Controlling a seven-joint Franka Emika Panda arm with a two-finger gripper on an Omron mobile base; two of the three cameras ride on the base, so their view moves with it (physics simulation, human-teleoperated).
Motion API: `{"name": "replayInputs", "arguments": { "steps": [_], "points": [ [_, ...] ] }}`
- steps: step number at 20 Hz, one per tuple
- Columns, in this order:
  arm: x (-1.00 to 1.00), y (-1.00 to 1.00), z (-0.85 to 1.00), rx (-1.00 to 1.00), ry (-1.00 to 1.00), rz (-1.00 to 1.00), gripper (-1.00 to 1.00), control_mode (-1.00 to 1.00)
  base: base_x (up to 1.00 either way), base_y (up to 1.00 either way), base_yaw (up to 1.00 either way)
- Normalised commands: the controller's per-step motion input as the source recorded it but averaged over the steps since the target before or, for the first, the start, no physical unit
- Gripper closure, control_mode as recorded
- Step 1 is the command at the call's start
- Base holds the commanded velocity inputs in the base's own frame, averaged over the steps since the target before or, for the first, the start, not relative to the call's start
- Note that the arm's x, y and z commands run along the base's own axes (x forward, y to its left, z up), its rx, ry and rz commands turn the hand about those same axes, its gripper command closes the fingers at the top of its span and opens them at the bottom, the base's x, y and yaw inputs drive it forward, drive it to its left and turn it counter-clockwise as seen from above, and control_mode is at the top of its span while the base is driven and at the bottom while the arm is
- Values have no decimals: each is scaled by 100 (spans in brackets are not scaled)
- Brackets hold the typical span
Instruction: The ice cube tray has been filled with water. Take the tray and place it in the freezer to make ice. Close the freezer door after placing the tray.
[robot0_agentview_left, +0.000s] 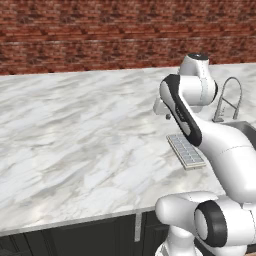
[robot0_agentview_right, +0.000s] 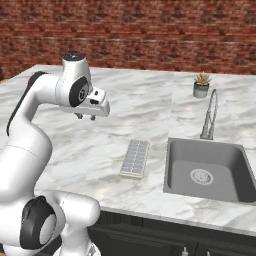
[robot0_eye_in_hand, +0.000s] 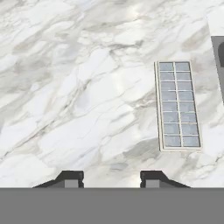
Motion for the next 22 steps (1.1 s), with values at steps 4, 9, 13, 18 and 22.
{"name": "replayInputs", "arguments": {
  "steps": [4,9,13,18,22],
  "points": [
    [2,-13,-11,0,-1,0,-100,-100,0,0,0],
    [0,-51,-30,1,-1,0,-100,-100,0,0,0],
    [2,-44,-14,3,0,1,-100,-100,0,0,0],
    [0,-38,-27,-6,0,-1,-100,-100,0,0,0],
    [12,-48,-25,-3,0,-5,-100,-100,0,0,0]
  ]
}}
